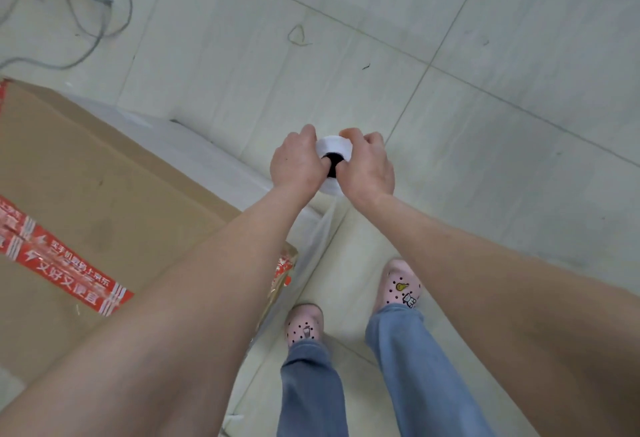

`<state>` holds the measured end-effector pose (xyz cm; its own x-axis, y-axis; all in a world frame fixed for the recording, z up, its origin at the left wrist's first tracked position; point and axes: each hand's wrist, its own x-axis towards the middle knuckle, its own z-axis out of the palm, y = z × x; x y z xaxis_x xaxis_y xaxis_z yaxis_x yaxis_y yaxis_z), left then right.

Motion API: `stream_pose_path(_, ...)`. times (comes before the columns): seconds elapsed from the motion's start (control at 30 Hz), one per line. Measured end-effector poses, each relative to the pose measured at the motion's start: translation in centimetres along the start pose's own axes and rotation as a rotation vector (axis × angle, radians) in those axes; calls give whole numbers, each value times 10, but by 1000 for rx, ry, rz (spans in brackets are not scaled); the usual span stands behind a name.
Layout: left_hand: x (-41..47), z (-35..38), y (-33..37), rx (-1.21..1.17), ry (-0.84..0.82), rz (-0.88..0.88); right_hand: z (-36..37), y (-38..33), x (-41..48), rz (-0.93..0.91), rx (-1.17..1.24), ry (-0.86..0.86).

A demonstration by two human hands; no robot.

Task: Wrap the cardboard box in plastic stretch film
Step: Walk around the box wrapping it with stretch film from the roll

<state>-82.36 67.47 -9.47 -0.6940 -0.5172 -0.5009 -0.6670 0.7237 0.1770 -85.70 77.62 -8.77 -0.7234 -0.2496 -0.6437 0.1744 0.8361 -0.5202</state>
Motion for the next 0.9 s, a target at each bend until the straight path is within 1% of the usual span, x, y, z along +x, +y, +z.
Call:
stream_pose_path(0.07,9,-9,-10,-1,23,-62,4,-9,4,50,80,-16)
stream_pose_path(0.17,24,-22,-25,-6,14,-107,11,-26,11,197,251,-118)
stream_pose_path(0.23,29,-26,-26,-3,0,-50,15,-33,15,227,293,-140)
stream_pose_path(0.3,32,-26,-22,-11,-18,26,15,-35,19,237,296,-107)
stream_pose_path(0.43,38,-26,-16,23,-39,128,9,-35,28,180,179,-63)
stream_pose_path(0.5,44,-29,-16,38,-54,135,5,-40,34,139,103,-72)
stream_pose_path(0.63,62,-43,-19,76,-91,130,-1,-66,48,-3,-118,-93)
stream_pose_path(0.7,68,-48,-23,70,-96,85,-3,-79,56,-103,-203,-107)
stream_pose_path(0.8,77,-53,-33,-31,-74,-42,-2,-91,68,-211,-246,-117)
stream_pose_path(0.83,80,-55,-36,-61,-62,-77,0,-93,71,-208,-223,-95)
stream_pose_path(0.9,87,-60,-44,-111,-49,-141,5,-98,75,-105,-119,-62)
